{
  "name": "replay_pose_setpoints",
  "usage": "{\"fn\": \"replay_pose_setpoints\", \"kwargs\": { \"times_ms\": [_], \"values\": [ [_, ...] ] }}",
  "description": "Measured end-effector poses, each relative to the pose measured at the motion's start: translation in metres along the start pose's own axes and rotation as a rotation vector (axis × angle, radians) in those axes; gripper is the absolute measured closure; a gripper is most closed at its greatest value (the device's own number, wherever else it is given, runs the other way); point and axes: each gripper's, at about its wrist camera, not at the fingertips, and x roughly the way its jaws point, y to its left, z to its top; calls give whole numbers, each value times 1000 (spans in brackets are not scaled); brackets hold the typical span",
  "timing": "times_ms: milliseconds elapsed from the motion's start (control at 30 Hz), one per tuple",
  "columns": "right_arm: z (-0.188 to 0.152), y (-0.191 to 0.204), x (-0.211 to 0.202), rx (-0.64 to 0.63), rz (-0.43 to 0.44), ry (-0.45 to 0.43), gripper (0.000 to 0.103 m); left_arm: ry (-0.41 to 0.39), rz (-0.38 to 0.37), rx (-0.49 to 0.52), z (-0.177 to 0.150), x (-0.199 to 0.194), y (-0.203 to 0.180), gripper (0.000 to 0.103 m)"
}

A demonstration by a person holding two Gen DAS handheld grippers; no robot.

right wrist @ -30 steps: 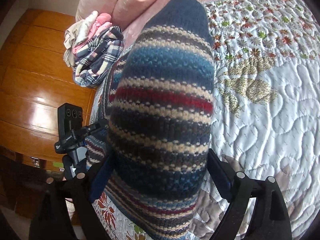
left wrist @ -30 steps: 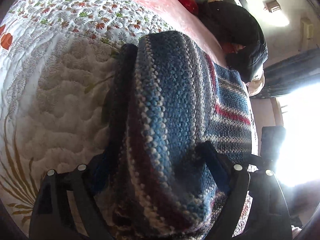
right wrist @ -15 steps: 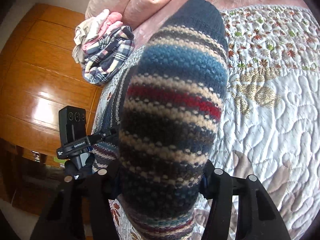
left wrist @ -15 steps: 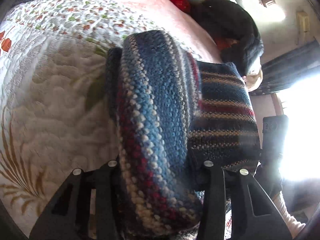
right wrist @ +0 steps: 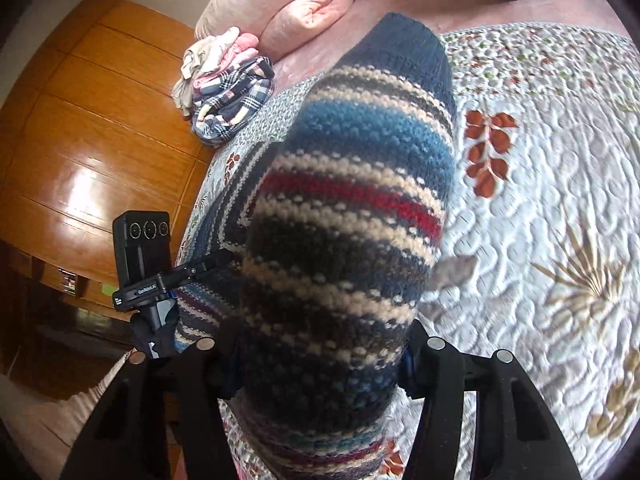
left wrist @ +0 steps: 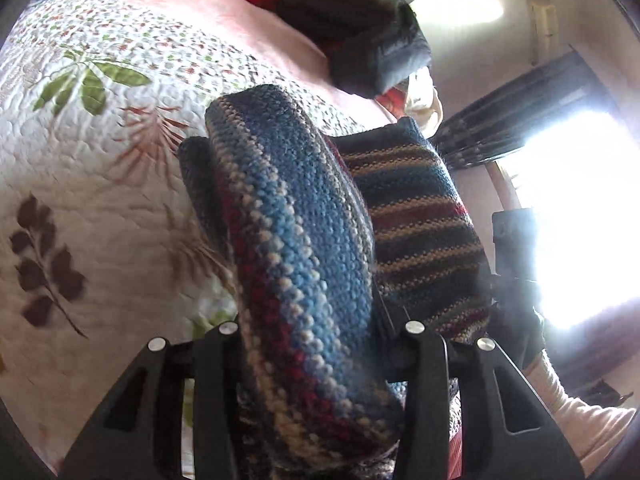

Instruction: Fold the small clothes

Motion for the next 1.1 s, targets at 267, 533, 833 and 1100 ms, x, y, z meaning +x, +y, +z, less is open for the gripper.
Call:
{"fn": "replay_pose_setpoints", "kwargs": {
  "times_ms": [267,533,833,1100],
  "values": [
    [-50,-46,-4,83,-21,25,45,40,72,-5,-54,36,-17,64],
    [-76,-85,15,157,-5,-22,40,13,134,47,-70,53,-1,58],
    [-95,-87,-2,175,-4,-34,22,-25,175,5,-80,34,-2,49],
    [-152,-87,-24,228,-34,-29,21,-107,309,116,-115,-29,-49,51]
  ]
}}
